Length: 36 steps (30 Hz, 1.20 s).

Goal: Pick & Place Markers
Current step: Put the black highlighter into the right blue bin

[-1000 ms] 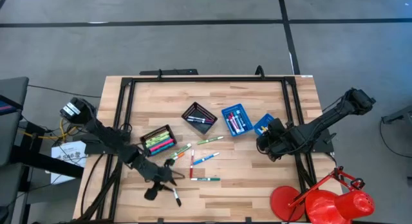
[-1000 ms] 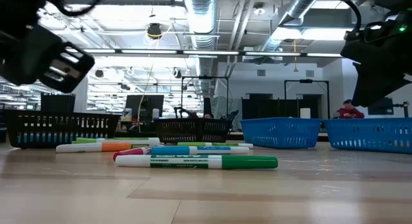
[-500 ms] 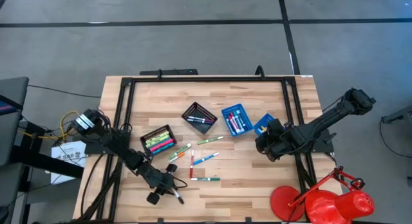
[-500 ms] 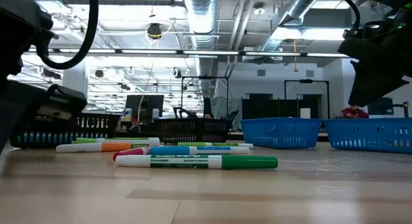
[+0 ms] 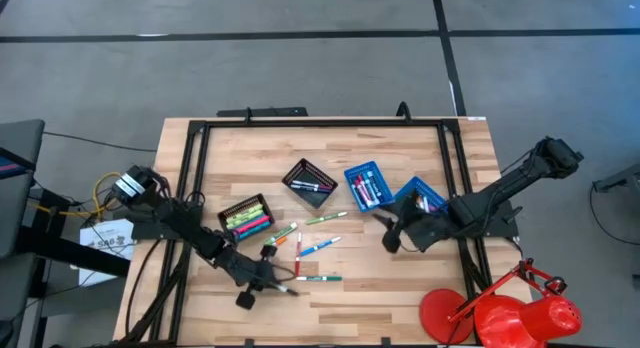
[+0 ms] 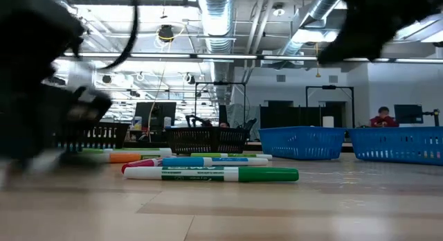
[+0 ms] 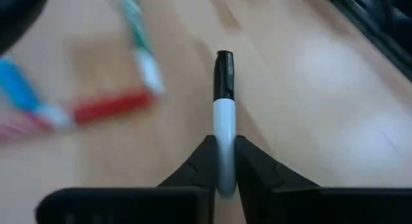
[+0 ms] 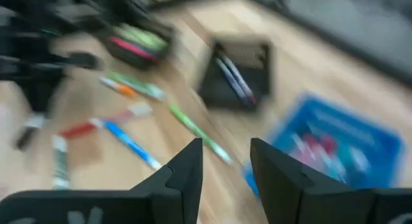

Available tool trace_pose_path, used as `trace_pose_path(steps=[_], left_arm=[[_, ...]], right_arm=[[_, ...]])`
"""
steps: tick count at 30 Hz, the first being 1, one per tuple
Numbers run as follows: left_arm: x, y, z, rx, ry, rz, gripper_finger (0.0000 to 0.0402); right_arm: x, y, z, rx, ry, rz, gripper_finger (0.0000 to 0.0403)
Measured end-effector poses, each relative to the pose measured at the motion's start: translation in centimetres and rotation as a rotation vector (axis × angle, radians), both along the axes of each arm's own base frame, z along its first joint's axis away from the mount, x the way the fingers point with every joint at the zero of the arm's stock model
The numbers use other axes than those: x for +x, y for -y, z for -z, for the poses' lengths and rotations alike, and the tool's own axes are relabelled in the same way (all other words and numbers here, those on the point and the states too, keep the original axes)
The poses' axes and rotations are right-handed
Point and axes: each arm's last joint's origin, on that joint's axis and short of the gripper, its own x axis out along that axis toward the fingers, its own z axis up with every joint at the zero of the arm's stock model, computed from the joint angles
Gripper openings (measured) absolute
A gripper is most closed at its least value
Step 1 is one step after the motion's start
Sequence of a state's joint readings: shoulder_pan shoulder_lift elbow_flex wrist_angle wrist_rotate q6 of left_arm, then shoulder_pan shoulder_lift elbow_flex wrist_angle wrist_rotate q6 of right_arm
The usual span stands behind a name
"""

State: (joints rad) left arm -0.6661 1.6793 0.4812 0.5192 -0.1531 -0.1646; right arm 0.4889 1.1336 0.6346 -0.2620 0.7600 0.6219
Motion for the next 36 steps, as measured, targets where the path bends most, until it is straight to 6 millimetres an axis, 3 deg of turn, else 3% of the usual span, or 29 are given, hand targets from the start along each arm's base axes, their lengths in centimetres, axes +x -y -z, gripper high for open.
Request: trace_pose_path(steps=[7,12,15,22,27,36], left_arm=[[0.9,-2.1,-5.2,0.090,0.288,-0.191,0.0032],[1.4,-4.9,-8.7,0.152,0.440,-0.297,0.0040],[1.7,-6.6,-10.0,0.140,0.484,-0.345,0.0039],[2.3,-8.8,-10.9,0.102,0.515,-0.385,0.0036],[2.6,-8.6,-10.1,0.113,0.489,-0.373,0.0036],[2.6,-8.7,-10.3,0.109,0.506,-0.386,0.0039]], right_arm=[[1.4,-1.0,-2.2,-0.103,0.151,-0.229,0.0119],[1.9,-1.2,-1.6,-0.114,0.128,-0.246,0.0119],[3.1,-1.3,-0.8,-0.140,0.123,-0.263,0.0119],[7.4,-0.8,0.9,-0.261,0.229,-0.395,0.0119],[10.3,0.2,1.0,-0.196,0.306,-0.486,0.0119],[15.0,1.1,2.1,-0.076,0.293,-0.502,0.0119]])
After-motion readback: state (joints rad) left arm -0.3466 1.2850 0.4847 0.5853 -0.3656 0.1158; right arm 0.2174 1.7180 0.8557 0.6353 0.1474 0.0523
